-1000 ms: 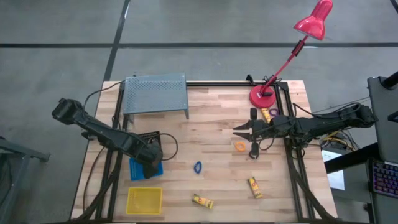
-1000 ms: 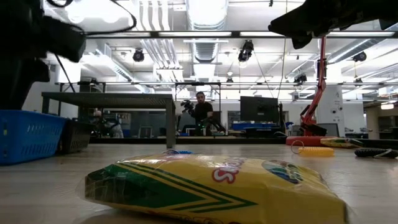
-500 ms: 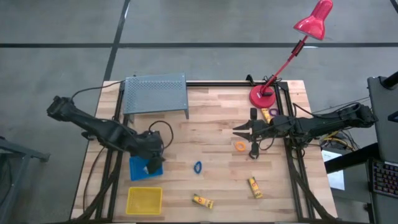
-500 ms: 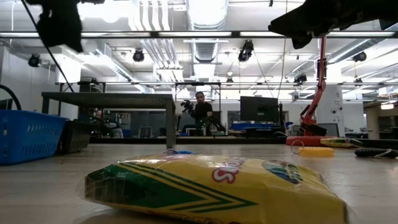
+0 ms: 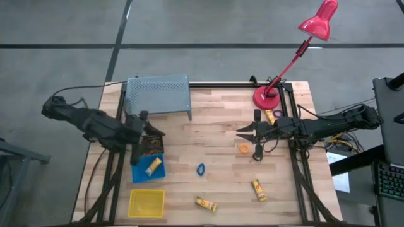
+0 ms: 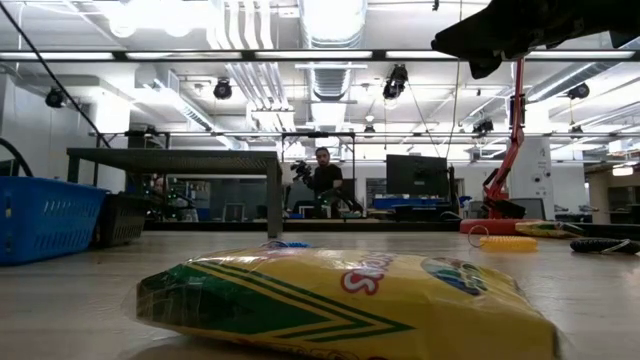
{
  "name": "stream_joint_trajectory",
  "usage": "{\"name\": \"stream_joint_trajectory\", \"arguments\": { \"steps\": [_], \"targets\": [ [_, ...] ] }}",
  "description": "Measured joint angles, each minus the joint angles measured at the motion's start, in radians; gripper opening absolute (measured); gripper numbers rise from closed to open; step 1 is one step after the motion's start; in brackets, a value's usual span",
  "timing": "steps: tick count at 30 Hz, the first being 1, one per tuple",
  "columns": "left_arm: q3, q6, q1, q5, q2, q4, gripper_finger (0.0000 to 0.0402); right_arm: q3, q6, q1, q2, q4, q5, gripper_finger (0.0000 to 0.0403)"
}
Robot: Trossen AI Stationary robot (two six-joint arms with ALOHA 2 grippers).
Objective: Pick & Place Office Desk Supplies
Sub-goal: Put the yellow crayon box in the blue bin
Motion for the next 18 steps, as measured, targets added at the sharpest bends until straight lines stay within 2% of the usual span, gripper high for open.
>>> {"name": "stream_joint_trajectory", "arguments": {
  "steps": [5, 8, 14, 18],
  "targets": [
    [-0.013, 0.098, 0.000, 0.100, -0.088, 0.044, 0.0230, 0.000, 0.000, 0.000, 0.000, 0.002, 0.000, 0.0068],
    [-0.054, 0.101, -0.001, 0.111, -0.130, 0.093, 0.0230, 0.000, -0.002, 0.000, 0.000, 0.006, 0.000, 0.0068],
    [-0.109, 0.067, 0.000, 0.112, -0.149, 0.149, 0.0230, 0.000, 0.000, 0.000, 0.000, 0.006, 0.000, 0.0068],
    [-0.086, -0.034, -0.001, 0.112, -0.106, 0.130, 0.0230, 0.000, 0.000, 0.000, 0.000, 0.006, 0.000, 0.0068]
  ]
}}
